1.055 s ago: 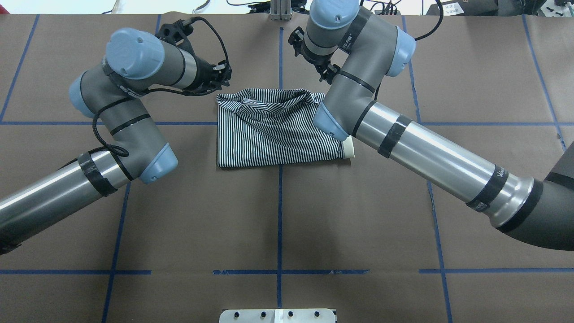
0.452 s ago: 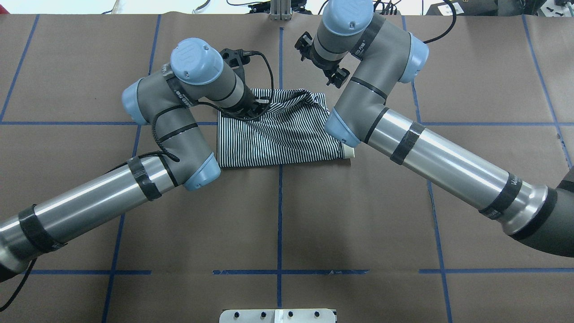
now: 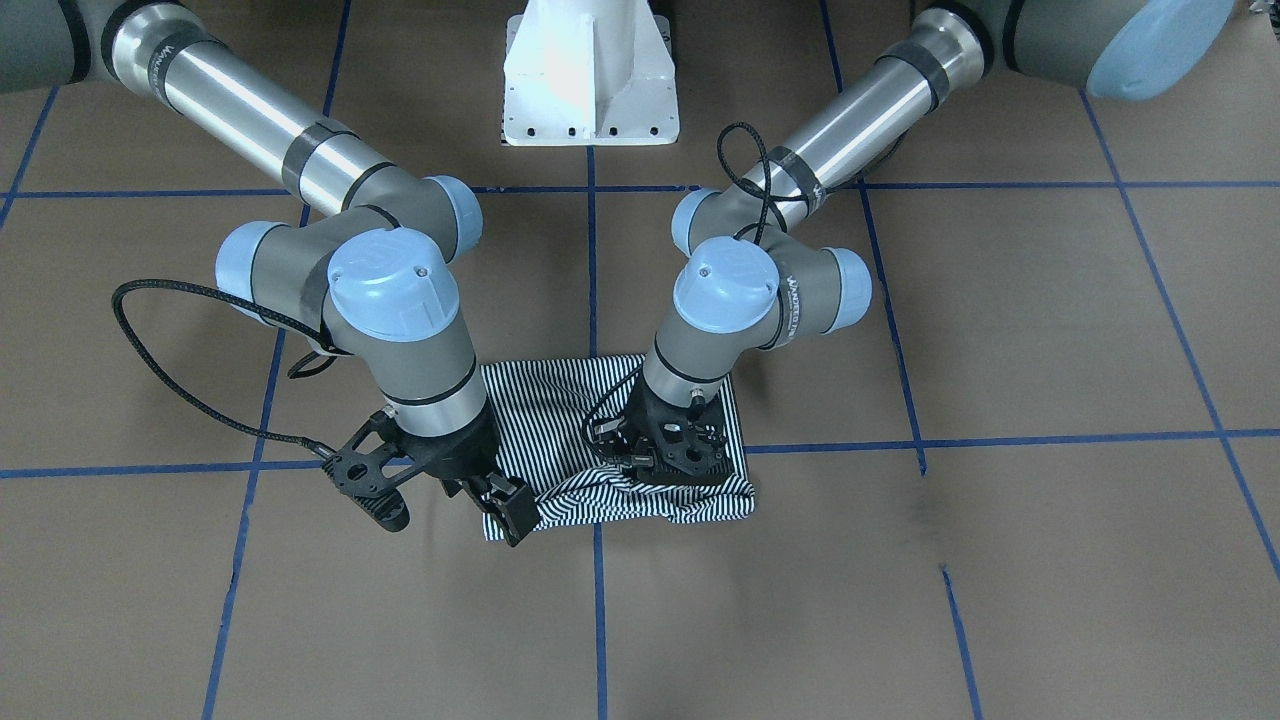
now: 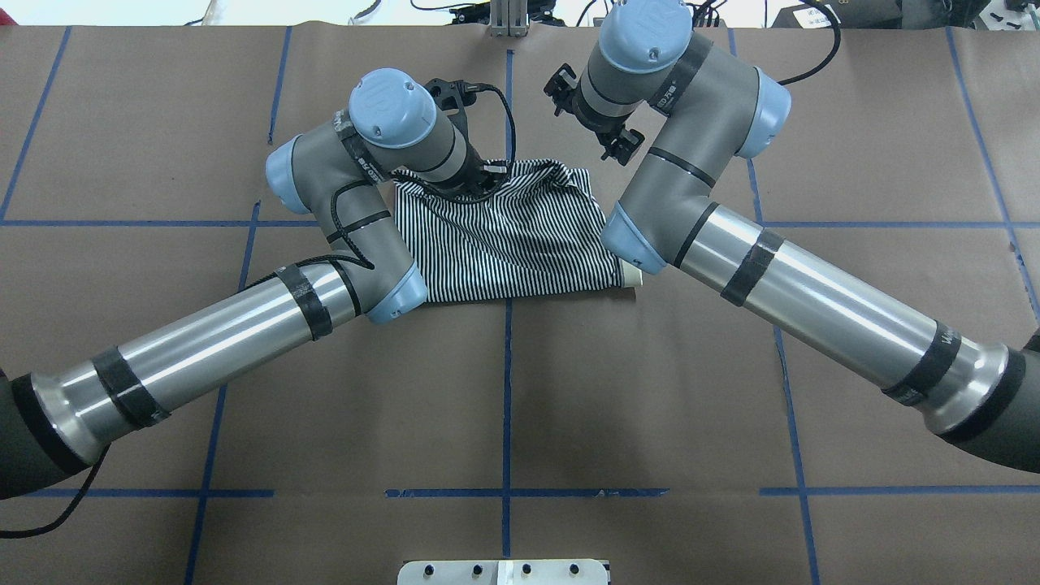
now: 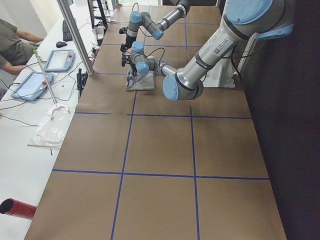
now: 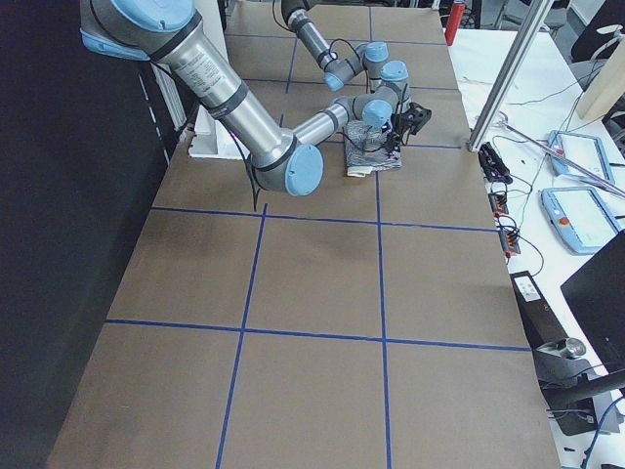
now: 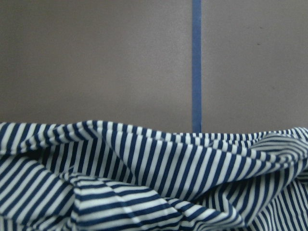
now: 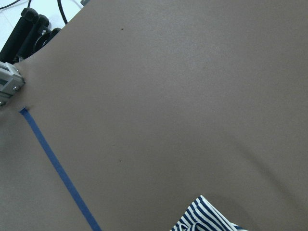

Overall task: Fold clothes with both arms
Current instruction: 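Release the folded edge with both grippers and press the fold down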

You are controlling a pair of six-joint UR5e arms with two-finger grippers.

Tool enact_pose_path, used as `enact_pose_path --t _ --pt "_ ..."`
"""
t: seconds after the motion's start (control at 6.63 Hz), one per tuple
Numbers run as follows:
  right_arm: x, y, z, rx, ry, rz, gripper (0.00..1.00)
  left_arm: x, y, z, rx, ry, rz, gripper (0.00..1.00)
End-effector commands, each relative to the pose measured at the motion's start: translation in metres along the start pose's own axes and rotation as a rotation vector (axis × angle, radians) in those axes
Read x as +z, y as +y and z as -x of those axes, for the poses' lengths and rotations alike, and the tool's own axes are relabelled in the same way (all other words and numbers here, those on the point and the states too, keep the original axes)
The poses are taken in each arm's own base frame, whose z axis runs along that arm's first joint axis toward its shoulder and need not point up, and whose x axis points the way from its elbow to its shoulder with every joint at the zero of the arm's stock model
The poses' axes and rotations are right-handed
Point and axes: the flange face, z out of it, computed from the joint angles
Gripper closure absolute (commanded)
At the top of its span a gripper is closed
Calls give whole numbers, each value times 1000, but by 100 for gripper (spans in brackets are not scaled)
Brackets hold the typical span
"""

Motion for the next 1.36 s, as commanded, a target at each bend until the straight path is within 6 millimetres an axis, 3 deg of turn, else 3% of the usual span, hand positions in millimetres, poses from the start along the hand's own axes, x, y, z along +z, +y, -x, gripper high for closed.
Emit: enact_pose_path --t 0.0,0.3,0.45,0.6,0.75,0.9,1.21 --pt "-7 0 -16 -2 -9 15 0 -15 -63 37 16 2 -96 100" --pt "1 13 -19 -12 -1 21 0 -63 -91 36 13 68 -80 100" --pt "9 31 -22 -28 9 32 0 -72 -78 60 14 89 -46 100" --pt "6 37 -18 -30 1 35 0 -73 -68 72 11 92 -40 100" --pt "6 40 -17 -32 -1 38 0 -43 -26 48 9 58 35 100" --pt "7 39 -18 -35 1 37 0 -38 -2 30 -9 60 67 100" --pt "6 40 -16 -34 -1 38 0 -48 2 27 -9 63 71 100"
